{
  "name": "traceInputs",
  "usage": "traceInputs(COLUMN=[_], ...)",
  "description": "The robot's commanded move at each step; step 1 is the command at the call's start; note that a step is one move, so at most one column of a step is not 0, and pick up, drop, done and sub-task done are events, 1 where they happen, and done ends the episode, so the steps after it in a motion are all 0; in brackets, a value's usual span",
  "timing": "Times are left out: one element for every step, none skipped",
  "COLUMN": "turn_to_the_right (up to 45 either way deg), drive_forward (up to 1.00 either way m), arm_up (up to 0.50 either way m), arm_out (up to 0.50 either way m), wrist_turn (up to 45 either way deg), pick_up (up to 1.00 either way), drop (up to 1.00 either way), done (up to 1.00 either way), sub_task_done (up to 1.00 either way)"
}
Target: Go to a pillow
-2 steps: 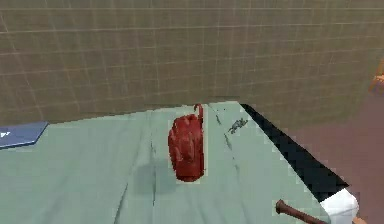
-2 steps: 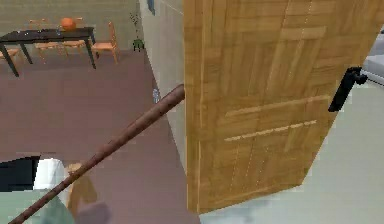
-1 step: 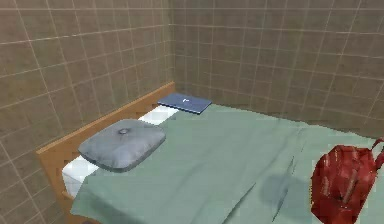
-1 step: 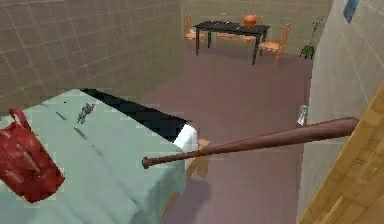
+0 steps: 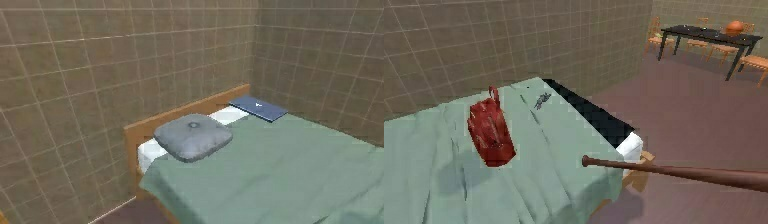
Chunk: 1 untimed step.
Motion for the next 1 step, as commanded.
traceInputs(turn_to_the_right=[0.0], drive_forward=[0.00], arm_up=[0.00], arm_out=[0.00], wrist_turn=[0.0], pick_up=[0.00], drop=[0.00], done=[1.00], sub_task_done=[0.00])
